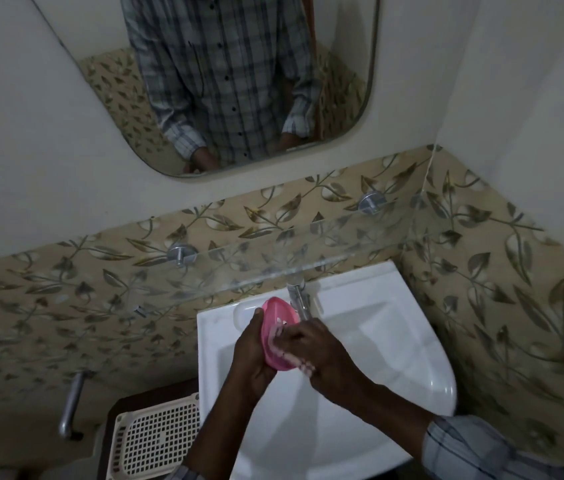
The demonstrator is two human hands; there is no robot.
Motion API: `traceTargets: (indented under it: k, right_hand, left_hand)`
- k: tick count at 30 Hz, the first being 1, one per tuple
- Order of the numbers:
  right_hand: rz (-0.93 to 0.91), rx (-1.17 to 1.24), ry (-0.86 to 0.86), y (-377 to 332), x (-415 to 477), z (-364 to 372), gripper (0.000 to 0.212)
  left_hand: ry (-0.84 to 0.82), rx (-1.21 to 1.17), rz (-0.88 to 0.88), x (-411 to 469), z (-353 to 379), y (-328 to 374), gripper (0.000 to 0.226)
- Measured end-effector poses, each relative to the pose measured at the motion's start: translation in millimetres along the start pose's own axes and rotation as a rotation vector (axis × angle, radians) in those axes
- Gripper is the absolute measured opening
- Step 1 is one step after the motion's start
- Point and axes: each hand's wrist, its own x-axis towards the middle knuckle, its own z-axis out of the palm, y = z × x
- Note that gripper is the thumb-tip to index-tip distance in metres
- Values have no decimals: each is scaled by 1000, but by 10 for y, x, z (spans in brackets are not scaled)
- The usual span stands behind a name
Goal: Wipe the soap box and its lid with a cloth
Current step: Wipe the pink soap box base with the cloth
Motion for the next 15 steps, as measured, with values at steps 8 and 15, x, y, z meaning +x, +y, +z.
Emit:
traceTargets:
  k: [8,15]
  right_hand:
    - [29,-269,-54,212,367,-202,36]
    - [791,-189,-169,-73,521,-47,19]
  left_hand:
    - [-17,-78,18,48,42,-144,43]
    - [105,63,234,91,70,-258,40]
